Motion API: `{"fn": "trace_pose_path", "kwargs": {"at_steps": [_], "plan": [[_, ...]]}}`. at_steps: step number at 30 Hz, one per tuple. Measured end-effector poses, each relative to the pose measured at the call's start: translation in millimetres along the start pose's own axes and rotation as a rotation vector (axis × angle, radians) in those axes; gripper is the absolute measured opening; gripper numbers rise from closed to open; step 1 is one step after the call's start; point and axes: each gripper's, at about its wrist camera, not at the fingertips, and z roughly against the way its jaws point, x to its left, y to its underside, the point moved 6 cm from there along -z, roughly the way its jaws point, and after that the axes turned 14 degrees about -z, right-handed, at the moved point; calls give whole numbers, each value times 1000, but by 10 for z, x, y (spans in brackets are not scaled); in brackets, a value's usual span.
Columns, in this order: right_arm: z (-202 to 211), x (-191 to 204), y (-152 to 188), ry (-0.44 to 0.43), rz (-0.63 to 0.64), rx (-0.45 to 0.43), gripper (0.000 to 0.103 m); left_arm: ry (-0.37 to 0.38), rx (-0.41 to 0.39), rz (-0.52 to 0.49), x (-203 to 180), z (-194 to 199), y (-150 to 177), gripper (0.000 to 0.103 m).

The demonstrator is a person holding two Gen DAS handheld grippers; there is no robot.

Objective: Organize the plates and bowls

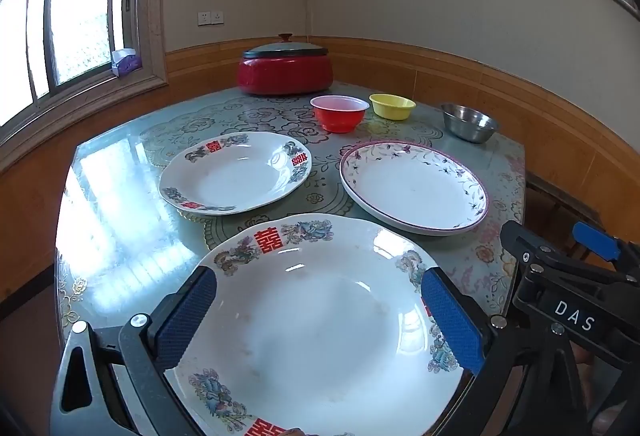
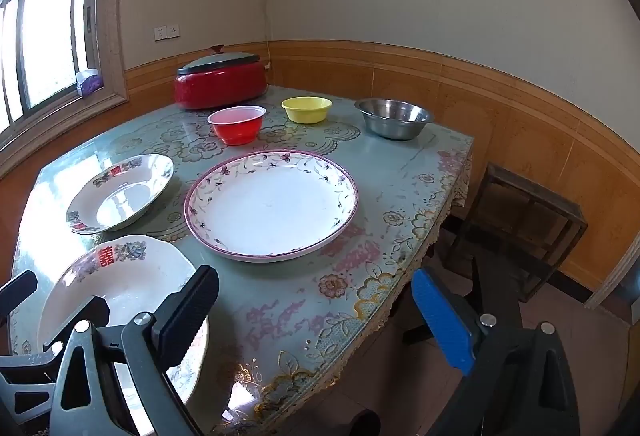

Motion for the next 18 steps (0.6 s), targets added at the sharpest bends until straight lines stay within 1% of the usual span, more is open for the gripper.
{"fn": "trace_pose_path", "kwargs": {"at_steps": [18], "plan": [[47,-17,11,4,2,-6,99,1,-3,0,-9,19,9,103]]}}
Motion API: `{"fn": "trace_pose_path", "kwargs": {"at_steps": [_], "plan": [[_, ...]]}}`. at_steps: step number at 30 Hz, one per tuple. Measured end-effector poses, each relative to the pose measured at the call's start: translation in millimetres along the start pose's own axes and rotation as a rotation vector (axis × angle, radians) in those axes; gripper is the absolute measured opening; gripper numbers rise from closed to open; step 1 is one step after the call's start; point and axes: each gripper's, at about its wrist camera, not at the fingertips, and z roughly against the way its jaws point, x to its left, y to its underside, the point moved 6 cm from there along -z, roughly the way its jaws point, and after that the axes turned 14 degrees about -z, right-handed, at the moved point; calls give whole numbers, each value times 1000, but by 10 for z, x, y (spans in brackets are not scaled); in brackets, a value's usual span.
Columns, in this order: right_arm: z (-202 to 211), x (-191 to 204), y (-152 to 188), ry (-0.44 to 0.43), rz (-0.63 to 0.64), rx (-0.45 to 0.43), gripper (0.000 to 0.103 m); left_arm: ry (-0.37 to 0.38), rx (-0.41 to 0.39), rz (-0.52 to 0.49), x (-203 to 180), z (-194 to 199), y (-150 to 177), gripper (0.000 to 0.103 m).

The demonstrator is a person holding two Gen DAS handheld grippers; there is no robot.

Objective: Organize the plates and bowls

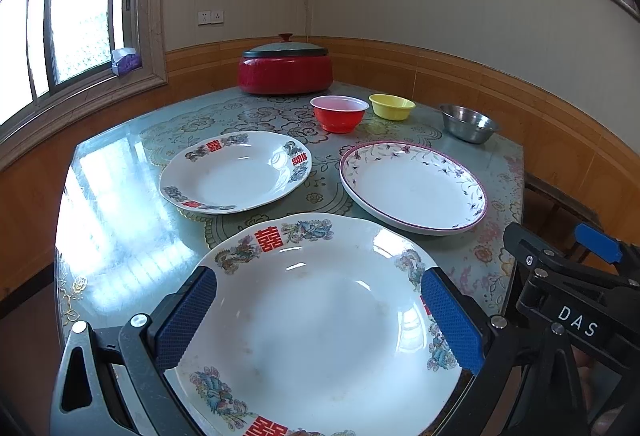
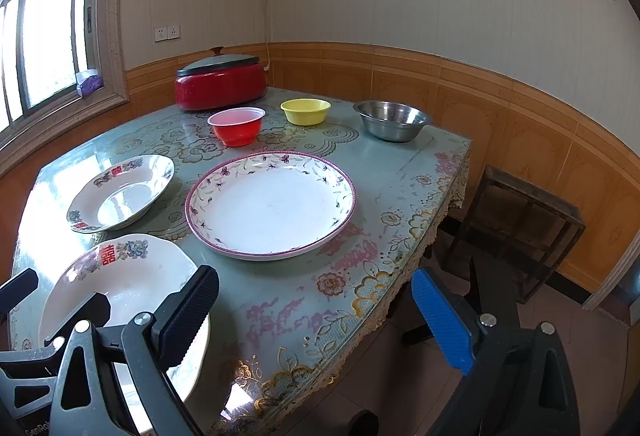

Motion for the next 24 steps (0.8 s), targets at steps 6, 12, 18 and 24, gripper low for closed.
{"fn": "trace_pose_path", "kwargs": {"at_steps": [6,12,18,24], "plan": [[-9,-26,13,5,-10,7,99,5,7,-3,-12,-4,11,103],[-19,-18,18,1,-9,10,99,5,12,-2,-15,-5,11,103],[-27,-21,21,2,-9,10,99,9,14,-3,-28,-6,9,103],[-29,-22,29,1,-10,12,99,8,15,-4,-32,-7,11,103]]}}
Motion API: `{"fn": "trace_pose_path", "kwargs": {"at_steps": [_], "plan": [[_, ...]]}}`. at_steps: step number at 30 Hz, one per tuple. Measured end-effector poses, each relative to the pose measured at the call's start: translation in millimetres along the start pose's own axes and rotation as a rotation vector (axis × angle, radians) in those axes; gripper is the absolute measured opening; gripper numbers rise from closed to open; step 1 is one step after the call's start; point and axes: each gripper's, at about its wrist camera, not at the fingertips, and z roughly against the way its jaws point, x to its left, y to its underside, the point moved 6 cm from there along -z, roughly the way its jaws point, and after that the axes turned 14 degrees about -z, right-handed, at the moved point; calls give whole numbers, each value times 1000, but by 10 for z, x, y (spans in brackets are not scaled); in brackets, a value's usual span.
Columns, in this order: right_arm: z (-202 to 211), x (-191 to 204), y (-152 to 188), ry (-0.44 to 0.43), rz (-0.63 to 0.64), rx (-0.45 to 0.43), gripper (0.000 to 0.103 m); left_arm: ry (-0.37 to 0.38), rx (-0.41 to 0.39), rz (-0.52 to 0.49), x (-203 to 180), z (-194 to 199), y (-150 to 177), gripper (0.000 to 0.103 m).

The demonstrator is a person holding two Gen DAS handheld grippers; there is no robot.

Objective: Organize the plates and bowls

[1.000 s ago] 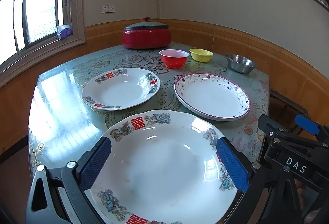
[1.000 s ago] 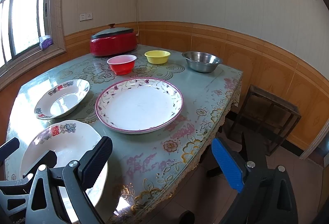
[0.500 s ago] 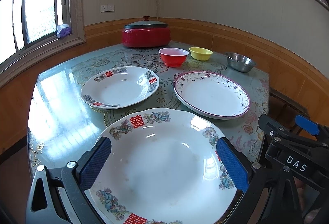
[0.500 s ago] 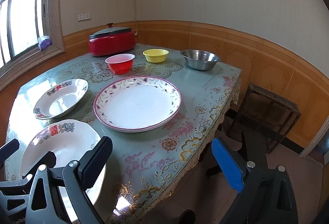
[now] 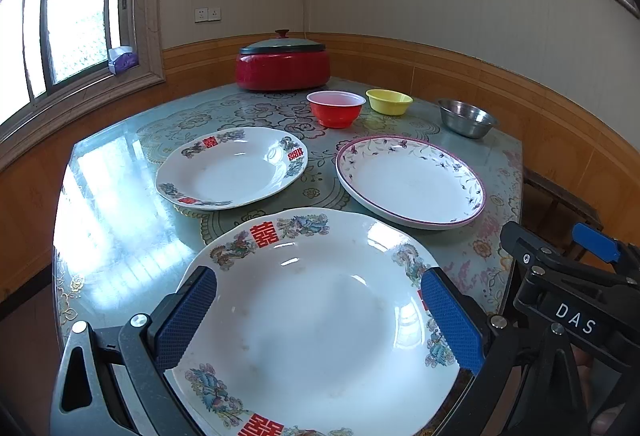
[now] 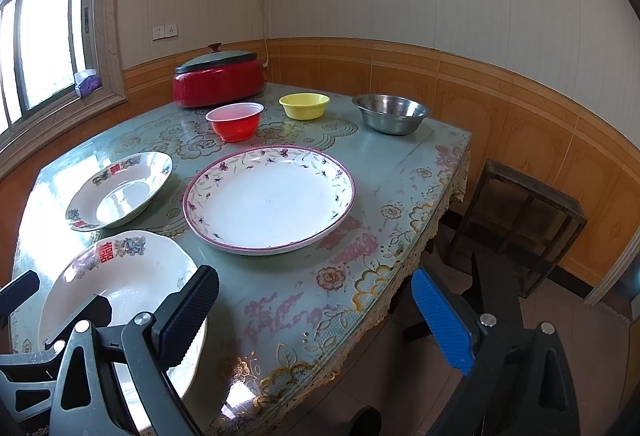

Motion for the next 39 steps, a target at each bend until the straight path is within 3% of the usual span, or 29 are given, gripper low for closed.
{"fn": "trace_pose_path", "kwargs": {"at_steps": [39], "plan": [[-44,6,29,-15,2,14,99,-2,4,2,-16,-13,19,103]]}}
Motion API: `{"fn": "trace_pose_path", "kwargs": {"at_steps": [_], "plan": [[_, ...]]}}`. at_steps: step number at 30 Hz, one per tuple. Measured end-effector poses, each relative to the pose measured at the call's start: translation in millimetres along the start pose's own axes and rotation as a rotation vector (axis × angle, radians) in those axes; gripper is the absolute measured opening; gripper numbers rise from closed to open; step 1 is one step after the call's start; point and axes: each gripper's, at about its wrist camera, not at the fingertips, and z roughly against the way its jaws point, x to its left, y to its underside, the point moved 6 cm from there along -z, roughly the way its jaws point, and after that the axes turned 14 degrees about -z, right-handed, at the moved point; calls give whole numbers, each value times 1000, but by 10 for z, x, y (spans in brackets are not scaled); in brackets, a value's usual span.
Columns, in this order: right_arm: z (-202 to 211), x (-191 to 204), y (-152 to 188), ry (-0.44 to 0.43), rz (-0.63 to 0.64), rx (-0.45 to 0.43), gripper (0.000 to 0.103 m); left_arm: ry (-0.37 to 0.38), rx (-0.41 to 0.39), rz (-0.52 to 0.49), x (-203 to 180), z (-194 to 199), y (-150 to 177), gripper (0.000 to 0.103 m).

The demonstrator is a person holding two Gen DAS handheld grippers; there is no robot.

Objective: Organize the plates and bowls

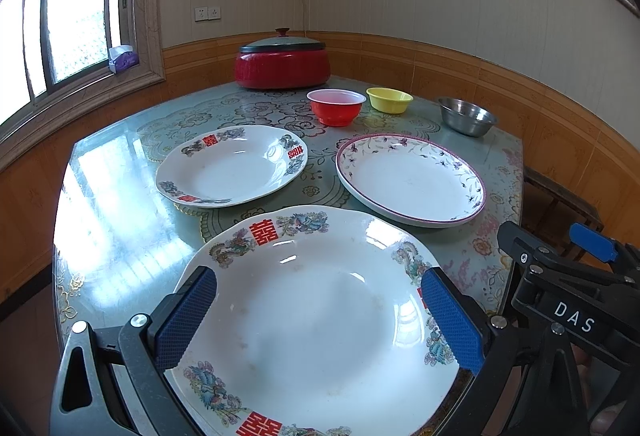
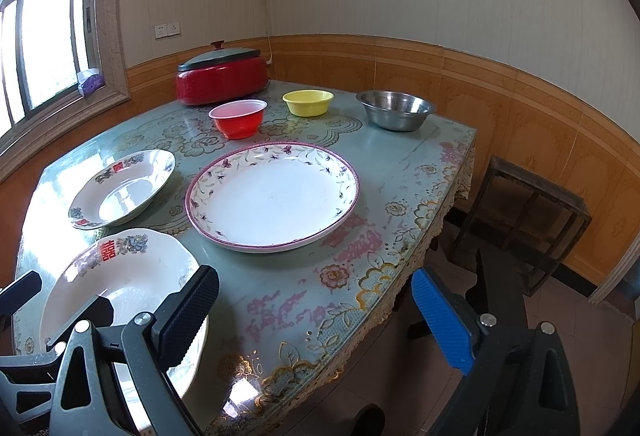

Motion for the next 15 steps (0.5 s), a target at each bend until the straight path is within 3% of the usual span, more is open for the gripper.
{"fn": "trace_pose_path", "kwargs": {"at_steps": [8,15], "plan": [[-88,-49,-80,-57,-7,31,99,17,20,12,-8,-48,10,103],[-367,-175,-346,-214,-13,133,99,104,57,73,-55,-170,-63,103]]}}
